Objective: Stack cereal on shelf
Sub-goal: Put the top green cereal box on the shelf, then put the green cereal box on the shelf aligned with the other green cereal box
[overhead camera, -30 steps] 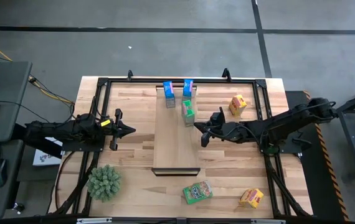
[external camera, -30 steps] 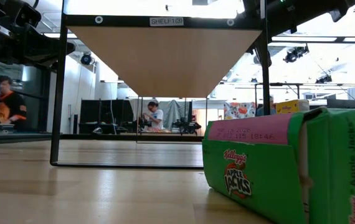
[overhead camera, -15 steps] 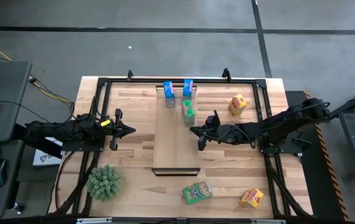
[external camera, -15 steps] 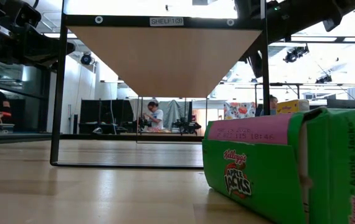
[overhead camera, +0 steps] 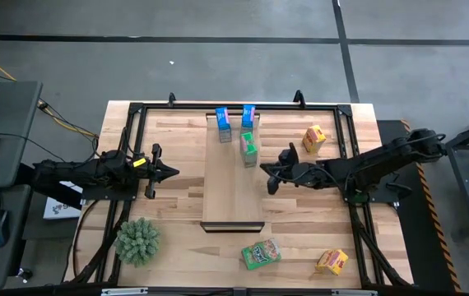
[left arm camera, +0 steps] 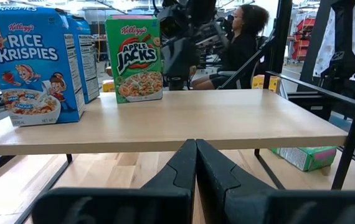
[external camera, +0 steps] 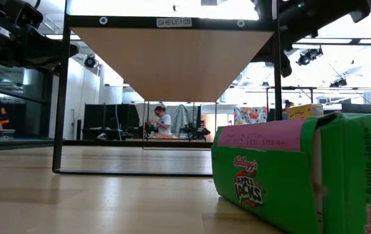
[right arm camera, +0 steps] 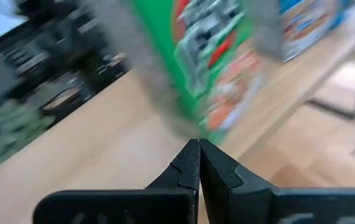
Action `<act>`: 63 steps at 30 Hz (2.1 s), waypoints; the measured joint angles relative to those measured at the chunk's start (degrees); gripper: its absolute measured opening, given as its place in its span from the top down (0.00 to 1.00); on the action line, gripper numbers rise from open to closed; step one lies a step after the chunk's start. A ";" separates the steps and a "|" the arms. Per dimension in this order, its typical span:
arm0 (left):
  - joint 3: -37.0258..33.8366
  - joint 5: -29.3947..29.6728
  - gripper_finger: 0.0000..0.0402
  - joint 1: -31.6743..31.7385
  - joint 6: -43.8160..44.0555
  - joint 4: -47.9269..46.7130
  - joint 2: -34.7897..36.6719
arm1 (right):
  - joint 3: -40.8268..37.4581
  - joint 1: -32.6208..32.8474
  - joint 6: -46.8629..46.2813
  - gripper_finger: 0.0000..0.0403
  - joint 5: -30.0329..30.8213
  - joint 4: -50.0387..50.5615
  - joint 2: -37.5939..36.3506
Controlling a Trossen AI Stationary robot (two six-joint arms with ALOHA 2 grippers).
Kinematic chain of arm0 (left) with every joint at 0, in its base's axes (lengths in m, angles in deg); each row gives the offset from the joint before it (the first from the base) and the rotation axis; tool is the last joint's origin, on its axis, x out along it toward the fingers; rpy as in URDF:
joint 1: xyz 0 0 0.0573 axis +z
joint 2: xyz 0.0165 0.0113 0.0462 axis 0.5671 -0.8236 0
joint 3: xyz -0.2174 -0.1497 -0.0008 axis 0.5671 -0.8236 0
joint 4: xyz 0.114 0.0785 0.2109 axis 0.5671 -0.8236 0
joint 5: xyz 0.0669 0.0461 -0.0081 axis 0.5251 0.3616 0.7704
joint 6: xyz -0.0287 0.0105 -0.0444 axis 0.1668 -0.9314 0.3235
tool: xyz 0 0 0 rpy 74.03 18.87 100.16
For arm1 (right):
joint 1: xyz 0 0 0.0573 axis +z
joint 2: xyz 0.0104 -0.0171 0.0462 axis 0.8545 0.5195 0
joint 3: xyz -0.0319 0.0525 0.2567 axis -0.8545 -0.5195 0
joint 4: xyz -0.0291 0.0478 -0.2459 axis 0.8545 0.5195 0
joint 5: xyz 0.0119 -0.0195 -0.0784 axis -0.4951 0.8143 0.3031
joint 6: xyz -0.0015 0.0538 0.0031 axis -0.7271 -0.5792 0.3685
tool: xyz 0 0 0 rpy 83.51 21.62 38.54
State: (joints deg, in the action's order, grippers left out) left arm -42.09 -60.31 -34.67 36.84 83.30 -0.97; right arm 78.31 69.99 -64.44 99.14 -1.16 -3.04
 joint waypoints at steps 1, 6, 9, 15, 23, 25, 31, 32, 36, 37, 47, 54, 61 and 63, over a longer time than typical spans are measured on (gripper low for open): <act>0.00 0.00 0.99 -0.02 0.00 0.00 0.01 | 0.00 -0.25 0.21 1.00 1.70 0.00 0.00; 0.00 0.02 0.99 0.00 0.00 0.04 0.02 | -0.01 -1.96 0.97 1.00 4.48 -1.45 0.61; 0.01 0.01 0.99 -0.02 0.00 0.03 0.00 | 0.00 -2.41 1.66 1.00 4.07 -4.07 1.57; 0.00 0.00 0.99 0.00 0.00 0.00 0.00 | 0.00 -2.43 3.93 1.00 3.57 -9.50 3.73; 0.00 0.00 0.99 -0.02 0.00 0.02 0.01 | 0.00 -2.36 2.79 1.00 2.06 -9.97 3.76; 0.00 0.00 0.99 -0.02 0.00 0.02 0.02 | 0.00 -2.15 2.76 1.00 1.89 -10.37 3.76; 0.01 0.00 0.99 -0.02 0.00 0.02 0.02 | 0.00 -0.78 2.97 1.00 1.88 -10.58 3.74; 0.01 0.00 0.99 -0.02 0.00 0.00 0.02 | 0.00 -0.61 3.22 1.00 1.87 -10.08 3.45; 0.02 0.00 0.99 -0.02 0.00 0.02 0.02 | -0.02 0.11 3.06 1.00 1.65 -5.13 -0.42; 0.02 0.00 0.99 -0.02 0.00 0.02 0.02 | -0.02 0.43 3.10 1.00 1.47 -3.76 -1.94; 0.01 0.00 0.99 -0.02 0.00 0.00 0.00 | -0.04 10.93 15.44 1.00 -9.77 -17.48 -7.85; 0.00 0.00 0.99 0.00 0.00 0.02 0.00 | 2.94 19.10 27.60 1.00 -14.95 -34.66 2.31; 0.00 0.00 0.99 -0.02 0.00 0.02 0.02 | 18.65 21.69 32.26 1.00 -10.85 -11.46 9.18; 0.01 0.00 0.99 0.00 0.00 0.00 0.01 | 24.47 21.86 30.57 1.00 -10.77 3.13 10.30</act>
State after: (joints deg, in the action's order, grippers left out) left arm -42.08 -60.31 -34.67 36.84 83.29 -0.96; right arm 102.78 91.85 -33.88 88.37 1.98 7.26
